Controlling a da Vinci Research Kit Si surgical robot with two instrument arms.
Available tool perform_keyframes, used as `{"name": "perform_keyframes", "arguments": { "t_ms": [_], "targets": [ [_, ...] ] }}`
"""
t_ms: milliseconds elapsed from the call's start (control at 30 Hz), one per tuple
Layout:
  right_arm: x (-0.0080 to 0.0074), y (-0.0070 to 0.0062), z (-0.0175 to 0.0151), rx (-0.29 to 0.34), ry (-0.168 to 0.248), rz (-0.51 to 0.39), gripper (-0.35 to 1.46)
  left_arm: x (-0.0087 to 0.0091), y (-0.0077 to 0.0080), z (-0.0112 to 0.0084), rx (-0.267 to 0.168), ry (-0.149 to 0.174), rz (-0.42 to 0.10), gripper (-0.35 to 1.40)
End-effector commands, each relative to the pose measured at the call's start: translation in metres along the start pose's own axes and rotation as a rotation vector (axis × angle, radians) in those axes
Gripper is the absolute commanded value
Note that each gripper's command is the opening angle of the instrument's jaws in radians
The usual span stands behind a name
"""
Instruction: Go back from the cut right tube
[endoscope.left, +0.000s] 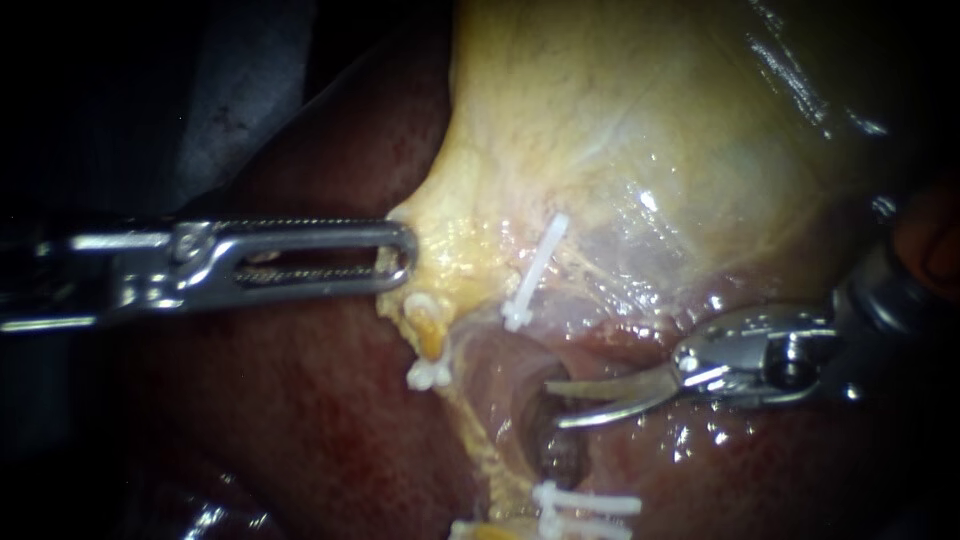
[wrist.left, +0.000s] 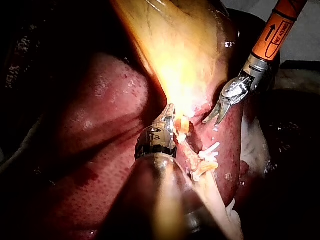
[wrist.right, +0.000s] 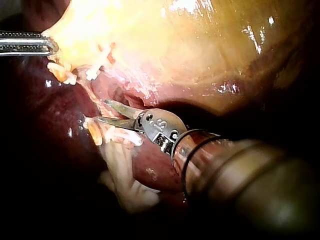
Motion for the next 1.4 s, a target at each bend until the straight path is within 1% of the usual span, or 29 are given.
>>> {"name": "perform_keyframes", "arguments": {
  "t_ms": [33, 67, 167, 333, 367, 400, 467, 533, 600, 833, 933, 1033, 1300, 1400],
  "targets": [
    [0.0005, 0.0000, -0.0006, -0.006, 0.008, -0.002, 0.41, 0.0000, 0.0000, 0.0000, 0.000, 0.000, 0.000, -0.35],
    [0.0007, 0.0000, -0.0009, -0.011, 0.010, -0.006, 0.41, 0.0000, 0.0000, 0.0000, 0.000, 0.000, 0.000, -0.35],
    [0.0022, 0.0000, -0.0027, -0.024, 0.035, -0.022, 0.41, 0.0001, 0.0001, 0.0001, 0.000, -0.001, 0.001, -0.35],
    [0.0040, 0.0000, -0.0051, -0.048, 0.068, -0.051, 0.41, 0.0002, 0.0003, 0.0003, 0.000, -0.001, 0.002, -0.35],
    [0.0045, 0.0001, -0.0058, -0.056, 0.075, -0.057, 0.42, 0.0002, 0.0003, 0.0003, 0.000, -0.001, 0.002, -0.35],
    [0.0046, 0.0002, -0.0061, -0.058, 0.081, -0.060, 0.42, 0.0002, 0.0003, 0.0003, -0.001, -0.001, 0.002, -0.35],
    [0.0052, 0.0004, -0.0069, -0.065, 0.095, -0.085, 0.49, 0.0003, 0.0003, 0.0003, -0.001, -0.001, 0.002, -0.35],
    [0.0056, 0.0005, -0.0075, -0.073, 0.101, -0.100, 0.52, 0.0003, 0.0003, 0.0003, -0.001, -0.001, 0.002, -0.35],
    [0.0058, 0.0006, -0.0079, -0.078, 0.107, -0.106, 0.57, 0.0003, 0.0003, 0.0003, -0.001, -0.001, 0.002, -0.35],
    [0.0059, 0.0007, -0.0080, -0.078, 0.109, -0.111, 0.57, 0.0004, 0.0002, 0.0005, -0.002, -0.002, 0.003, -0.35],
    [0.0059, 0.0007, -0.0080, -0.078, 0.109, -0.111, 0.56, 0.0005, 0.0002, 0.0010, -0.006, -0.004, 0.003, -0.35],
    [0.0058, 0.0007, -0.0080, -0.078, 0.109, -0.112, 0.56, 0.0009, 0.0002, 0.0021, -0.001, -0.002, 0.005, -0.35],
    [0.0057, 0.0007, -0.0079, -0.078, 0.109, -0.113, 0.54, 0.0030, -0.0002, 0.0057, 0.020, 0.005, 0.018, -0.35],
    [0.0056, 0.0007, -0.0080, -0.078, 0.109, -0.114, 0.52, 0.0036, -0.0004, 0.0067, 0.024, 0.007, 0.021, -0.35]
  ]
}}
